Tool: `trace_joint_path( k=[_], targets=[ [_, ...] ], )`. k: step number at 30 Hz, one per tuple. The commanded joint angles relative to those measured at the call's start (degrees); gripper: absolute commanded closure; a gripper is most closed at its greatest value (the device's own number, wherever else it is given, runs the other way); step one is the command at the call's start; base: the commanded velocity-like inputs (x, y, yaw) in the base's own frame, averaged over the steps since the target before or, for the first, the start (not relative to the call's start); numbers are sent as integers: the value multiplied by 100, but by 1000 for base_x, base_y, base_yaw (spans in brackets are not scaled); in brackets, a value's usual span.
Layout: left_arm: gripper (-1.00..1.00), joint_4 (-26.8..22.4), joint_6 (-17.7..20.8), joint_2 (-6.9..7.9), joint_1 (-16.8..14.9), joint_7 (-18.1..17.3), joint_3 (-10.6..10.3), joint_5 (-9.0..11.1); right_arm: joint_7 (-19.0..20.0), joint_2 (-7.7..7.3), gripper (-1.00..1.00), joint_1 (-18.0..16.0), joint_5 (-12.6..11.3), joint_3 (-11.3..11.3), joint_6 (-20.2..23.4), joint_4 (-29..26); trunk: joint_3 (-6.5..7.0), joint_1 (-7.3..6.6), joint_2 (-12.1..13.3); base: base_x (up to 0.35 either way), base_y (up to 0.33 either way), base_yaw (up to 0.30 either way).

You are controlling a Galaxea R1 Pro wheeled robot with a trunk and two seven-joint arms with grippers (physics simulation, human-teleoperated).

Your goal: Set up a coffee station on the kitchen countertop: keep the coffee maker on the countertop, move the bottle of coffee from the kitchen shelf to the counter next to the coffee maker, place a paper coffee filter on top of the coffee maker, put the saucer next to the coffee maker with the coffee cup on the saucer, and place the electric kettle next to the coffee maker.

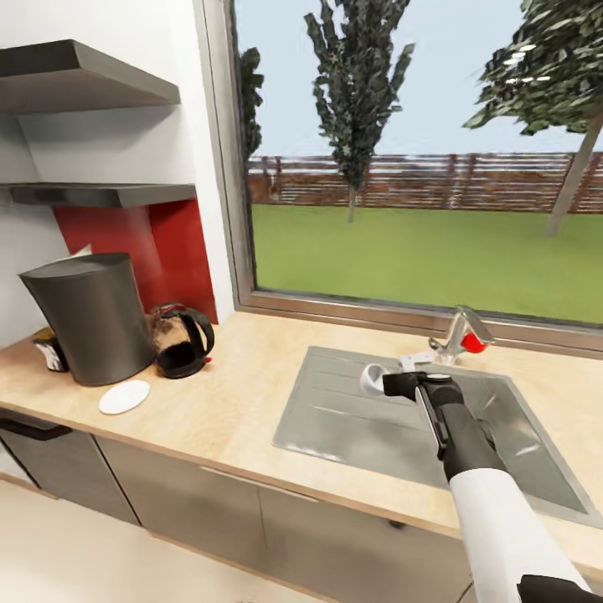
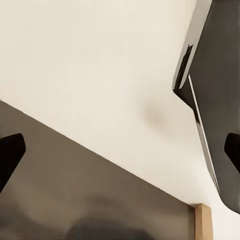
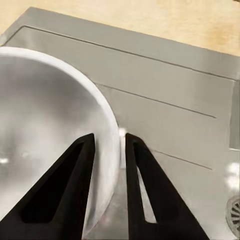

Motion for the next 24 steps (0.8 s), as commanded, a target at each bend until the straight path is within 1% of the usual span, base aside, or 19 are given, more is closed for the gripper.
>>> trace_joint_path(
  k=[1, 3, 6, 21, 22, 24],
  targets=[
    [-100, -10, 17, -1, -1, 1, 35, -60, 62, 6, 100, -5, 50, -25, 24, -12, -11, 4, -12, 0, 311, 249],
    [-100, -10, 17, 0, -1, 0, 35, -60, 62, 2, 100, -5, 51, -25, 22, -12, -11, 4, -12, 0, 312, 204],
    [-100, -10, 17, -5, -2, -1, 35, -60, 62, -6, 100, -5, 51, -28, 17, -10, -11, 4, -12, 0, 312, 77],
    [-100, -15, 9, -16, -34, -6, 36, -60, 62, 8, 100, -5, 51, -20, 23, 0, -11, 4, -12, 0, 313, 4],
    [-100, -16, 9, -16, -41, -6, 36, -59, 62, 75, 100, -5, 54, -20, 24, -3, -11, 4, -12, 0, 314, 0],
    [-100, -18, 9, -16, -44, -6, 38, -59, 62, 118, 100, -5, 57, -20, 24, -7, -11, 4, -12, 0, 314, 0]
  ],
)
